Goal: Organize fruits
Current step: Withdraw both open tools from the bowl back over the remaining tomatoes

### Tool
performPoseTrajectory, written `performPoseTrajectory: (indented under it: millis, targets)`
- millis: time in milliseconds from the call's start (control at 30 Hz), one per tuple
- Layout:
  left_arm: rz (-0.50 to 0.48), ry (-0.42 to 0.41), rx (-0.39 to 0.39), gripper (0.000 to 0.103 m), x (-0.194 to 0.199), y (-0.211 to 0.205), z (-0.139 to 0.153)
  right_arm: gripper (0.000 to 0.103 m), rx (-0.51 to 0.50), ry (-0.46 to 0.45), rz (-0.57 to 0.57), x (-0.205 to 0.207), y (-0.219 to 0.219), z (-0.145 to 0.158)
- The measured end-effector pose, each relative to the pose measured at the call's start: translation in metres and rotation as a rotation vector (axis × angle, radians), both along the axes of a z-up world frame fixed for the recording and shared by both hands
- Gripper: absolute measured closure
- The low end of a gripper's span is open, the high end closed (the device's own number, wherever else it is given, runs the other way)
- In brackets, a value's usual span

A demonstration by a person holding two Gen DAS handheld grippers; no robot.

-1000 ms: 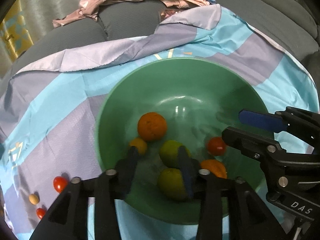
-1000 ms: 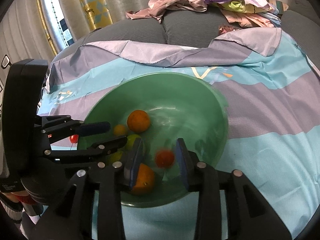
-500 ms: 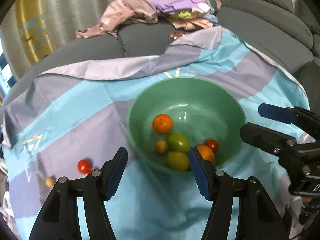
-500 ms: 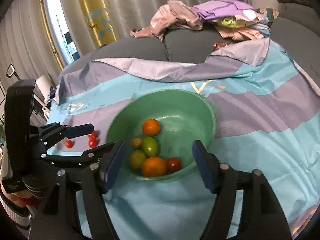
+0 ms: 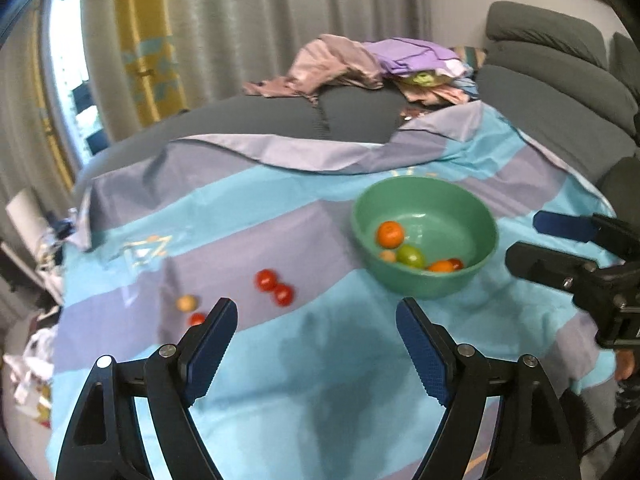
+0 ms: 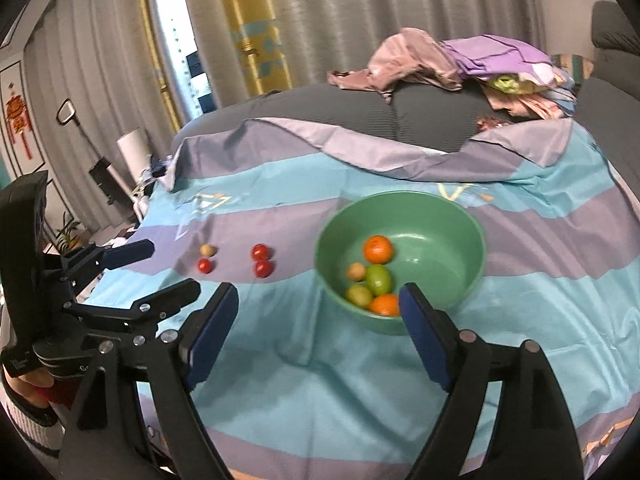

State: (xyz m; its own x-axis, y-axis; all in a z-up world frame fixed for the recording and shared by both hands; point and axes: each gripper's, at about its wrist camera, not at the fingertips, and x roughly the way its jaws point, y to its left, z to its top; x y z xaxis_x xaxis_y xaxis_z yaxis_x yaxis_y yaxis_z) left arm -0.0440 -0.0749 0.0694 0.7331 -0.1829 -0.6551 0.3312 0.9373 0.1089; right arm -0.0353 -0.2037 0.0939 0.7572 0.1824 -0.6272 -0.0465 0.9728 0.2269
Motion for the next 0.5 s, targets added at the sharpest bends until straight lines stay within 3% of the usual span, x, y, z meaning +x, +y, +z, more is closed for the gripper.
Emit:
performPoseTrajectory:
  millis: [500]
  targets:
    - [0.154, 0.002, -0.036, 0.021, -0.027, 0.078, -0.003, 0.020, -0.025, 0.005, 0.138, 0.006, 0.065, 0.010]
